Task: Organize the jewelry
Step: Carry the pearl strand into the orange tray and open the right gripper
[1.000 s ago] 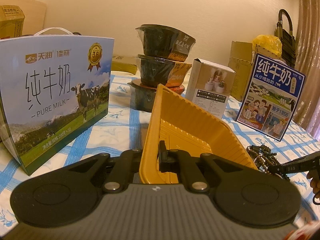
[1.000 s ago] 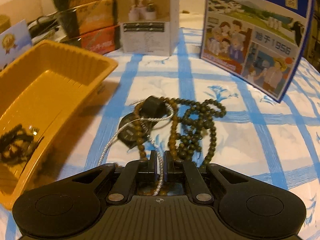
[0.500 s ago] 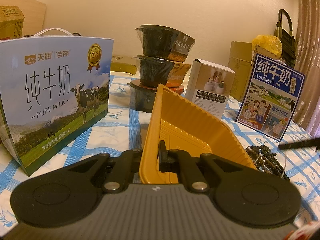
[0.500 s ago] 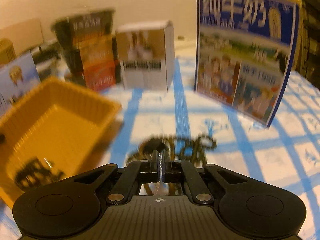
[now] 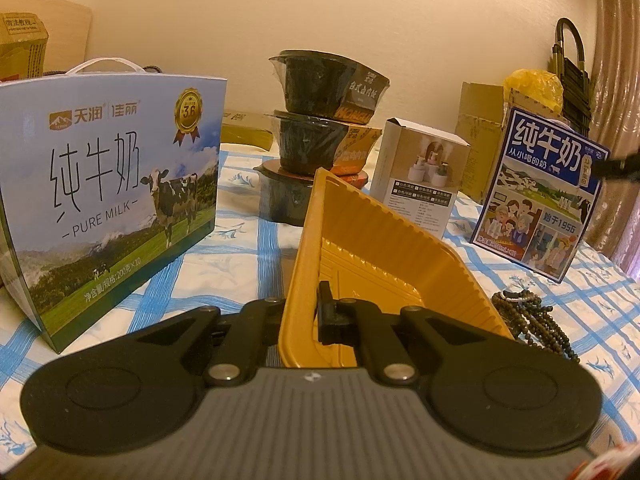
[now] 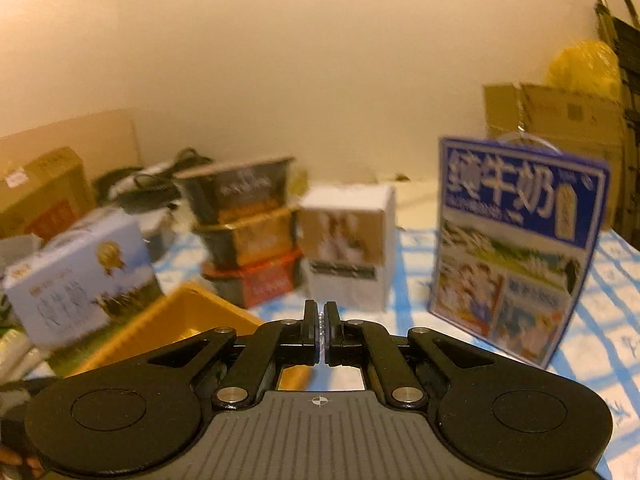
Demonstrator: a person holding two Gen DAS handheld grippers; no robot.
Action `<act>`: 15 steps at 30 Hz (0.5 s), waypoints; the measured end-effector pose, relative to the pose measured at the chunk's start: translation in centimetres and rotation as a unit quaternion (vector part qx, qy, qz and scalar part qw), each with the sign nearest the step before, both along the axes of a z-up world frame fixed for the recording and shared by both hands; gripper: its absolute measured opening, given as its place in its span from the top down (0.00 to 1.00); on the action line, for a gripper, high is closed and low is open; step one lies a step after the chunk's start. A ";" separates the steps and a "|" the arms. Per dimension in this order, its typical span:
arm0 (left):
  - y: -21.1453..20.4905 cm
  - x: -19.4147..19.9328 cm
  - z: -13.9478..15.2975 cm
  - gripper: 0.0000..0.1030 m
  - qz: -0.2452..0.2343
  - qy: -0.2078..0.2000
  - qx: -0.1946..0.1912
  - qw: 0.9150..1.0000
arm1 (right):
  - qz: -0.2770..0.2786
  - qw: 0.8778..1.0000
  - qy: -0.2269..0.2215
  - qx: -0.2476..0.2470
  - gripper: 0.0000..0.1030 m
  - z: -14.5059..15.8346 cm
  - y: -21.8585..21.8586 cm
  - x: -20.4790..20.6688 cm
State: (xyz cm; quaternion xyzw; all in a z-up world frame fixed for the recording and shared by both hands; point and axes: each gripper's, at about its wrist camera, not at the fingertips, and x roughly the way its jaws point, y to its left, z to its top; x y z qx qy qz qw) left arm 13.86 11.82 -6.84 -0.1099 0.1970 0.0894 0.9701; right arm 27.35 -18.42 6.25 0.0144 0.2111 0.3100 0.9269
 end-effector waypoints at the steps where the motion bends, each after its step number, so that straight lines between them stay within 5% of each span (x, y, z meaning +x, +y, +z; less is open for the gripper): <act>1: 0.0 0.0 0.0 0.95 0.000 0.000 -0.001 1.000 | 0.006 1.000 -0.003 0.004 0.98 0.3 0.2 -0.3; 15: 0.2 -0.1 -0.2 0.95 0.002 -0.001 -0.007 1.000 | 0.106 0.991 -0.028 0.071 0.98 4.4 6.0 -3.7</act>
